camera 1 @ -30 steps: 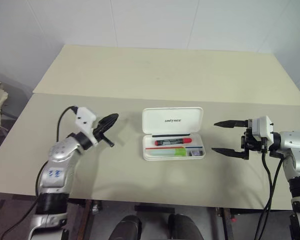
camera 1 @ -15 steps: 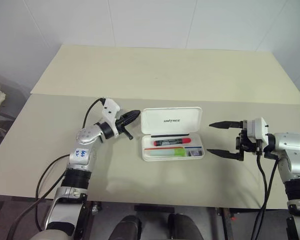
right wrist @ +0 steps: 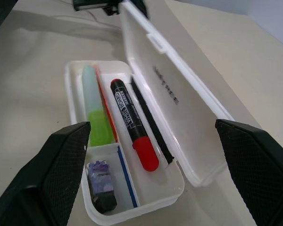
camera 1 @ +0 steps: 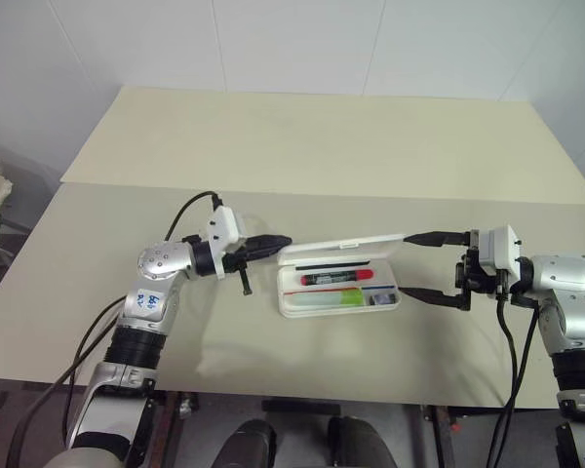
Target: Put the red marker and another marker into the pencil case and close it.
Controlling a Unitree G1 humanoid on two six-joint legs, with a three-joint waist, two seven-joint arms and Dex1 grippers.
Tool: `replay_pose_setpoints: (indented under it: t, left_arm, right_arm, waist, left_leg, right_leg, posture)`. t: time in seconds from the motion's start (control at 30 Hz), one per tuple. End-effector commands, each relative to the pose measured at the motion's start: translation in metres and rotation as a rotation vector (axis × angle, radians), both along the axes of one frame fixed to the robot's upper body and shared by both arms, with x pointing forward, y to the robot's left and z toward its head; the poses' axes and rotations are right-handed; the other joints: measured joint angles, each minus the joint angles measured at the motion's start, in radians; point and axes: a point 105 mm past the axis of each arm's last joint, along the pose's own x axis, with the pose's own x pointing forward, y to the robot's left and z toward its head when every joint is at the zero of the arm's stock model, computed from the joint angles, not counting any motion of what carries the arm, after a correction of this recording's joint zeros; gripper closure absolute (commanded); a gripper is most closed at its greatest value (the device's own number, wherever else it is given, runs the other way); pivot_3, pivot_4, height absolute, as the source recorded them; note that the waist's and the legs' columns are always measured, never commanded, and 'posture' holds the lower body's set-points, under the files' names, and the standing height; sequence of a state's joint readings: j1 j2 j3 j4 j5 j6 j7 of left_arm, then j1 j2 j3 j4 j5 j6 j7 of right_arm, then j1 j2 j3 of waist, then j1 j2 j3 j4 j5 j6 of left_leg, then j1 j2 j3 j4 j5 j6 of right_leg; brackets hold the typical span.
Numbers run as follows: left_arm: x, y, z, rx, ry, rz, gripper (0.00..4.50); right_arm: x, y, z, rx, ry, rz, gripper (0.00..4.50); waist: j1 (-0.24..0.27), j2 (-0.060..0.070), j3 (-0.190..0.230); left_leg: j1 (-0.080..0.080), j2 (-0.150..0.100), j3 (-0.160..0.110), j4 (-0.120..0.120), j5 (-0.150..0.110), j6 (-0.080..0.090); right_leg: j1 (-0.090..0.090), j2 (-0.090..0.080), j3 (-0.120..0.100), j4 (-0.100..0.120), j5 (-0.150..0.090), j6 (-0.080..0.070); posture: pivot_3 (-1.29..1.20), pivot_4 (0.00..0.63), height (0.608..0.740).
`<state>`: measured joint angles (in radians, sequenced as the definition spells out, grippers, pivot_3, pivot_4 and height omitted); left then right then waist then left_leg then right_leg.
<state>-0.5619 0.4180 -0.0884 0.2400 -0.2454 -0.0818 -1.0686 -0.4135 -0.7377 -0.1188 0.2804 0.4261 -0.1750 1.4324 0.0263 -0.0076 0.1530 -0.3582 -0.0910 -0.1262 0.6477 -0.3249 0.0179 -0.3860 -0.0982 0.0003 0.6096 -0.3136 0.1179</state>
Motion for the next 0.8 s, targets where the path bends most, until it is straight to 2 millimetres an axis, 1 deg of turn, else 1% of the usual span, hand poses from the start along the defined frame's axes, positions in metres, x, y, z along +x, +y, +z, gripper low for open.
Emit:
replay_pose_setpoints:
  t: [0.03, 0.17, 0.33, 0.47, 0.67, 0.8]
  left_arm:
    - [-0.018, -0.018, -0.004, 0.065, -0.052, -0.129, 4.48]
    - [-0.025, -0.027, -0.009, 0.108, -0.054, -0.195, 4.48]
    - [-0.030, -0.039, -0.007, 0.114, -0.060, -0.246, 4.48]
    - [-0.033, -0.047, -0.008, 0.124, -0.058, -0.275, 4.48]
    - [-0.029, -0.069, -0.014, 0.194, -0.034, -0.289, 4.48]
    - [-0.025, -0.086, -0.024, 0.262, 0.025, -0.259, 4.48]
  right_arm:
    - [0.005, -0.007, 0.026, 0.048, -0.063, -0.040, 0.00]
    - [0.005, -0.011, 0.037, 0.058, -0.033, -0.051, 0.00]
    - [-0.009, -0.017, 0.038, -0.008, 0.087, -0.027, 0.00]
    - [-0.014, -0.020, 0.039, -0.031, 0.118, -0.038, 0.00]
    - [-0.016, -0.021, 0.040, -0.040, 0.126, -0.056, 0.00]
    - [-0.018, -0.015, 0.040, -0.035, 0.118, -0.051, 0.00]
  waist:
    - [0.000, 0.000, 0.000]
    - [0.001, 0.000, 0.000]
    - [0.002, 0.000, 0.000]
    - [0.001, -0.001, 0.000]
    - [0.003, -0.001, 0.000]
    - [0.003, -0.001, 0.000]
  left_leg:
    - [0.000, 0.000, 0.000, 0.000, 0.000, 0.000]
    - [0.000, 0.000, 0.000, 0.001, 0.000, 0.000]
    - [0.000, 0.000, 0.000, 0.000, 0.000, 0.000]
    - [0.000, 0.000, 0.000, 0.000, 0.000, 0.000]
    - [-0.001, 0.000, 0.000, 0.001, 0.000, 0.000]
    - [-0.001, 0.000, 0.001, 0.001, 0.000, 0.000]
  right_leg:
    - [0.000, 0.000, 0.000, 0.000, 0.000, 0.000]
    - [0.000, 0.000, 0.001, 0.000, 0.000, 0.000]
    - [0.000, 0.000, 0.001, -0.001, 0.000, 0.000]
    - [0.000, 0.000, 0.001, -0.001, 0.000, 0.000]
    - [0.001, 0.000, 0.002, -0.002, 0.000, 0.000]
    - [0.001, 0.001, 0.001, -0.002, 0.000, 0.001]
  posture:
    - [0.00, 0.150, 0.740]
    - [0.00, 0.150, 0.740]
    - [0.00, 0.150, 0.740]
    - [0.00, 0.150, 0.740]
    - [0.00, 0.150, 0.740]
    - [0.00, 0.150, 0.740]
